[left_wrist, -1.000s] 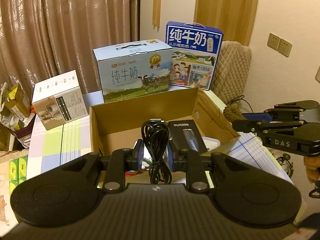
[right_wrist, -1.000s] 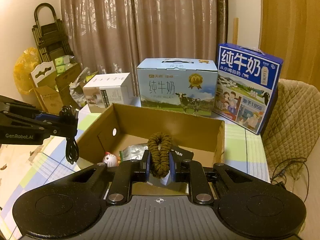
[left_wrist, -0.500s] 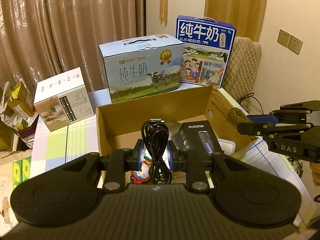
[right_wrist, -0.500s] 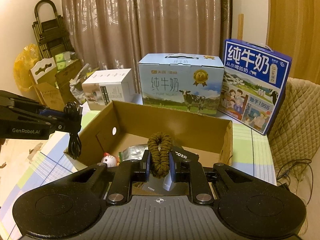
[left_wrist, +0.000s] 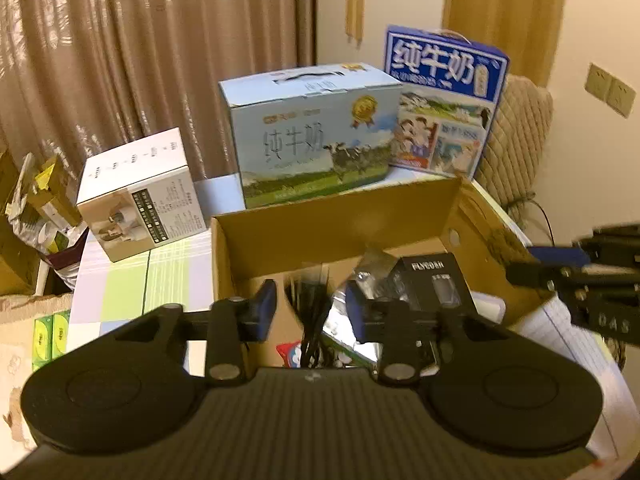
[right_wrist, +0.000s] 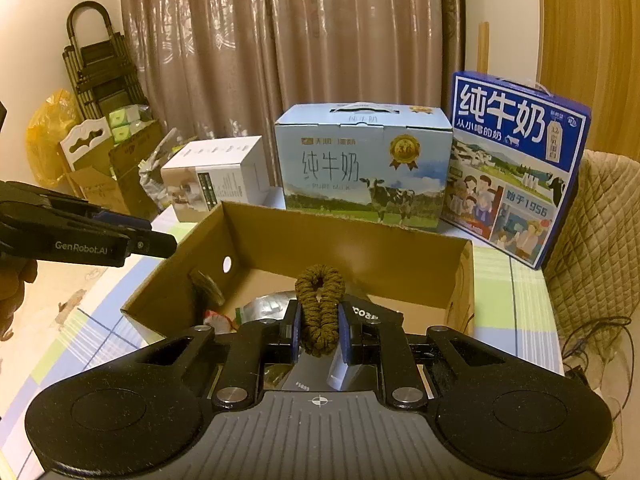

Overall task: Organize objects
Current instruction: 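Release the cable with the left tool while the right tool releases the hair tie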

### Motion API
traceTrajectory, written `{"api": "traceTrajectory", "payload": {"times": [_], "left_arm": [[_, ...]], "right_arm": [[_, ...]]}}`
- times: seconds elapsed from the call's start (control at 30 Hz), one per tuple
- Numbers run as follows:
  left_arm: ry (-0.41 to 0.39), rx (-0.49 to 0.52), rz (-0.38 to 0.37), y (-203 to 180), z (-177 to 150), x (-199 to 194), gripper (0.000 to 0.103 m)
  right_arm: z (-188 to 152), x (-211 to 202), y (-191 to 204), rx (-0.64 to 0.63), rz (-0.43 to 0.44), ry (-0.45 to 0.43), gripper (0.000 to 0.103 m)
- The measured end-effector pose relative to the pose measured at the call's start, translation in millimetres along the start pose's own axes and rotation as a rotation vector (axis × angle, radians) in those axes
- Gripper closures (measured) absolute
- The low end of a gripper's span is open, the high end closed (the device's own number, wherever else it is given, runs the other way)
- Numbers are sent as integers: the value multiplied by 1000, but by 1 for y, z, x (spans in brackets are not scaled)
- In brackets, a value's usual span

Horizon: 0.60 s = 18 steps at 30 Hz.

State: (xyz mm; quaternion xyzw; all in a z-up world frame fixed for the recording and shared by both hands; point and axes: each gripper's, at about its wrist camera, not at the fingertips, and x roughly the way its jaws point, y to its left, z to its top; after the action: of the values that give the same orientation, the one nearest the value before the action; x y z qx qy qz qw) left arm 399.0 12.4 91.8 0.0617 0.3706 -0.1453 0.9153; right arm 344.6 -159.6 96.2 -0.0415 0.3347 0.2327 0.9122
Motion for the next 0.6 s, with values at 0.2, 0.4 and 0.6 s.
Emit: {"api": "traceTrajectory", "payload": {"times": [0.2, 0.4, 0.6], "left_arm": [[19, -25, -7, 6, -9, 3, 71], [35, -32, -11, 5, -18, 1, 71], [39, -30, -20, 1, -23, -4, 70]], "right_arm": [[-4, -1, -2, 20, 3, 6, 88], [0, -7, 4, 18, 12, -3, 88], [6, -12, 13, 10, 19, -16, 88]]}}
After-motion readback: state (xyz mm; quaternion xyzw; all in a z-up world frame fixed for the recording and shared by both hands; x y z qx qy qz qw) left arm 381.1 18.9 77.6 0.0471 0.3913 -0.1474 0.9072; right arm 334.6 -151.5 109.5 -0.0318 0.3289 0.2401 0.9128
